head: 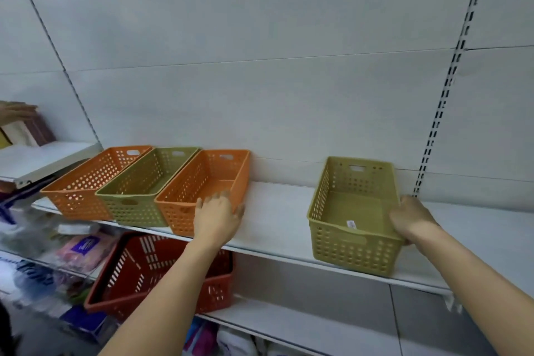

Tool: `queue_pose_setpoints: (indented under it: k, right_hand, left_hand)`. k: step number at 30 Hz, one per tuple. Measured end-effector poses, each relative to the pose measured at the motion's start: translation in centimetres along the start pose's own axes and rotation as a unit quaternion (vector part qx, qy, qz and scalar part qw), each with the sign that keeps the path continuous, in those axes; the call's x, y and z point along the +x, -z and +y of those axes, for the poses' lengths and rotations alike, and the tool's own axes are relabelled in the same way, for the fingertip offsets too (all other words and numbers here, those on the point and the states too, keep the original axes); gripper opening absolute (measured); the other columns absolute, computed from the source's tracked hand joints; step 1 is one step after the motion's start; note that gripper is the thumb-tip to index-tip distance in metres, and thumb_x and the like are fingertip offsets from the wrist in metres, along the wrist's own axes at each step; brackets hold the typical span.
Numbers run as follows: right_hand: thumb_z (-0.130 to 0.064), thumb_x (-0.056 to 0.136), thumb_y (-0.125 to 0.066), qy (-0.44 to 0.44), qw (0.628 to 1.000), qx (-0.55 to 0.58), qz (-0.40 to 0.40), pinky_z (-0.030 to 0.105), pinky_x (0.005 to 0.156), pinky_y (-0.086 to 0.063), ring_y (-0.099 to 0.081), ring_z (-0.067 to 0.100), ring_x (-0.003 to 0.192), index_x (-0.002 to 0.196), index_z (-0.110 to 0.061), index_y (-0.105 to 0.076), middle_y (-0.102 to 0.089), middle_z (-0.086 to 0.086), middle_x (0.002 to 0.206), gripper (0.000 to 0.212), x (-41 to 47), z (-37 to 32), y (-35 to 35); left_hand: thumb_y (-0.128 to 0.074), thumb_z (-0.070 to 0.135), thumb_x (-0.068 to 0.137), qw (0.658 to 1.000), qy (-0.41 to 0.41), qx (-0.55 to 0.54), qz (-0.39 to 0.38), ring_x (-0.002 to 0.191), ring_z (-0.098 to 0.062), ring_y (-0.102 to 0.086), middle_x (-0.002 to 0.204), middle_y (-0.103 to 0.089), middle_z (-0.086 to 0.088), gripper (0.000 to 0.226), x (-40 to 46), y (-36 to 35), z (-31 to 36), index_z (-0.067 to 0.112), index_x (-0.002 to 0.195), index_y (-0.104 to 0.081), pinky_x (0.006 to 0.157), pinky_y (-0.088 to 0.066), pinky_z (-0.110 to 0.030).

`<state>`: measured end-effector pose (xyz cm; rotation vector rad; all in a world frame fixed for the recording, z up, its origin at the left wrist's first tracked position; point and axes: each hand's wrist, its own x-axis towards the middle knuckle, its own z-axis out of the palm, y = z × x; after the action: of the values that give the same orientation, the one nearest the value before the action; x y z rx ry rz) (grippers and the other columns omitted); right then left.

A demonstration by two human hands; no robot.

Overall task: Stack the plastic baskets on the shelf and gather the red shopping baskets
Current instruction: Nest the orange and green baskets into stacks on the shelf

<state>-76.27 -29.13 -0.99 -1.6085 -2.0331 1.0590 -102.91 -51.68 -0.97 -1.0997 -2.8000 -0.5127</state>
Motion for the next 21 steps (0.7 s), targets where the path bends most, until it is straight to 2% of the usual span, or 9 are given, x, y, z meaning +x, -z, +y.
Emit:
queue_pose_setpoints:
  k: [3,5,8,11,12,14,16,18,21]
  right_hand:
    - [-0.025,0.079,-0.044,0.023,0.999,-0.028,0.007,0.045,0.068,-0.058,-0.065,0.032,0.079,0.107,-0.018,-0.051,-0.065,0.012,0.096,0.029,2.1,0.3,-1.9]
    - [-0.027,0.080,-0.044,0.031,0.999,-0.039,0.020,0.044,0.071,-0.057,-0.064,0.031,0.080,0.108,-0.020,-0.051,-0.065,0.010,0.096,0.030,0.9,-0.9,-2.8]
    - [-0.031,0.082,-0.046,0.039,0.998,-0.039,0.022,0.043,0.076,-0.054,-0.063,0.030,0.083,0.108,-0.025,-0.051,-0.064,0.005,0.098,0.027,-0.6,-2.8,-4.3]
    - [-0.029,0.085,-0.048,0.029,0.999,-0.030,0.021,0.044,0.081,-0.052,-0.061,0.031,0.091,0.116,-0.027,-0.049,-0.062,0.005,0.107,0.031,-1.6,-4.3,-5.6]
    - [-0.028,0.085,-0.048,0.029,0.999,-0.029,0.022,0.044,0.082,-0.052,-0.061,0.032,0.091,0.119,-0.026,-0.050,-0.061,0.006,0.107,0.033,-1.8,-4.6,-6.0]
    - [-0.024,0.084,-0.047,0.024,0.999,-0.033,0.027,0.045,0.082,-0.052,-0.061,0.032,0.090,0.121,-0.024,-0.051,-0.062,0.007,0.106,0.037,-1.9,-5.0,-6.6]
    - [-0.020,0.085,-0.048,0.022,0.998,-0.037,0.034,0.044,0.081,-0.052,-0.060,0.032,0.090,0.124,-0.021,-0.050,-0.061,0.009,0.106,0.038,-1.9,-5.2,-7.1]
    - [-0.017,0.088,-0.048,0.018,0.998,-0.035,0.043,0.041,0.078,-0.052,-0.060,0.033,0.089,0.123,-0.018,-0.051,-0.060,0.010,0.102,0.036,-1.9,-5.5,-7.4]
    - [-0.014,0.088,-0.048,0.002,0.998,-0.020,0.056,0.038,0.074,-0.051,-0.061,0.033,0.084,0.118,-0.016,-0.056,-0.061,0.010,0.096,0.032,-2.3,-5.7,-7.6]
  left_hand:
    - [-0.054,0.027,0.089,0.999,-0.030,-0.009,0.021,0.100,-0.037,-0.062,0.105,-0.068,-0.013,0.029,1.0,-0.2,-0.6,0.014,0.113,-0.065,0.086,-0.046,-0.041]
    - [-0.054,0.017,0.085,0.997,-0.054,-0.035,0.032,0.093,-0.037,-0.064,0.098,-0.071,-0.012,0.023,0.7,-0.4,-0.9,0.015,0.102,-0.069,0.081,-0.049,-0.040]
    - [-0.054,0.014,0.082,0.992,-0.078,-0.092,0.022,0.097,-0.033,-0.066,0.104,-0.072,-0.009,0.031,0.1,-0.5,-1.3,0.018,0.108,-0.070,0.085,-0.051,-0.042]
    - [-0.056,0.025,0.089,0.985,-0.091,-0.148,-0.005,0.107,-0.025,-0.065,0.114,-0.072,-0.003,0.036,0.2,0.3,-2.1,0.020,0.123,-0.064,0.090,-0.051,-0.040]
    - [-0.056,0.030,0.090,0.985,-0.092,-0.144,0.009,0.110,-0.024,-0.063,0.117,-0.071,-0.002,0.037,0.7,0.8,-2.8,0.020,0.125,-0.063,0.093,-0.049,-0.040]
    - [-0.056,0.034,0.092,0.990,-0.055,-0.105,0.070,0.120,-0.025,-0.055,0.126,-0.064,-0.004,0.040,2.1,1.8,-4.8,0.018,0.129,-0.059,0.099,-0.044,-0.041]
    - [-0.056,0.035,0.092,0.993,0.019,-0.086,0.084,0.125,-0.030,-0.049,0.134,-0.056,-0.011,0.049,3.8,2.5,-7.5,0.012,0.135,-0.050,0.104,-0.041,-0.044]
    - [-0.059,0.034,0.090,0.981,0.115,-0.155,0.007,0.119,-0.036,-0.055,0.131,-0.057,-0.016,0.051,5.6,2.6,-10.1,0.009,0.134,-0.048,0.101,-0.046,-0.046]
    - [-0.058,0.026,0.088,0.913,0.232,-0.322,-0.097,0.094,-0.036,-0.067,0.110,-0.069,-0.017,0.033,7.3,2.2,-12.3,0.008,0.116,-0.060,0.087,-0.055,-0.047]
